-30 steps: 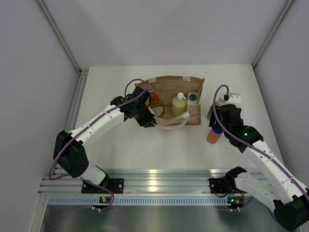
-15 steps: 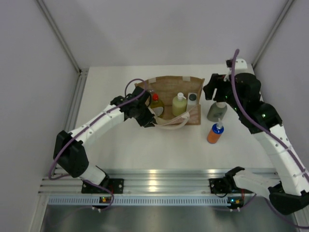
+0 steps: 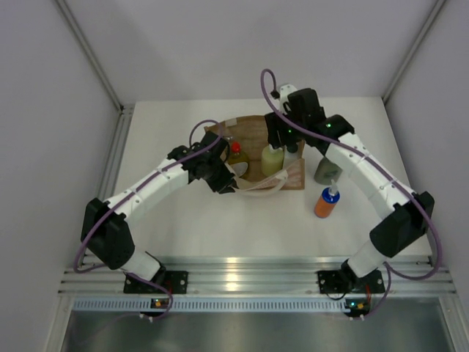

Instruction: Take the personal care products out of the canvas bag

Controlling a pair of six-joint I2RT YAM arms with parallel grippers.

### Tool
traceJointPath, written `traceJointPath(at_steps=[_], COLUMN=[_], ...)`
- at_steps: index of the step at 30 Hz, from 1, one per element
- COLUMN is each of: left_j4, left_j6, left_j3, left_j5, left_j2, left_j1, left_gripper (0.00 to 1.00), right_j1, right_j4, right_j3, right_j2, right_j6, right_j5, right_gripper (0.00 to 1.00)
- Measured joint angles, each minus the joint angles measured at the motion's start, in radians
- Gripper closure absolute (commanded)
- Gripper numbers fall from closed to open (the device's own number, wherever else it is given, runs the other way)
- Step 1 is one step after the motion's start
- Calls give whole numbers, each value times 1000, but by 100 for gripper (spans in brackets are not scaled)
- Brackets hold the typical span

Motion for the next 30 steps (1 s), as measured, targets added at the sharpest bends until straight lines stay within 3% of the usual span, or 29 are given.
traceJointPath(at_steps=[11,21,24,30], left_j4=[-1,-1,-1,-1], left_j6=[-20,-21,-21,-22], left_j3=[0,0,0,0], left_j5=[0,0,0,0], left_j2=[0,0,0,0], left_j1=[0,0,0,0], left_gripper=[80,81,81,81], right_j1=[2,2,2,1], right_j4=[-50,-76,-75,-75], right_j3=[118,126,126,138], right_j2=[261,329,338,351], right_j6=[-128,-179,-187,-186], right_j5=[17,27,28,29], right_gripper=[47,51,58,82])
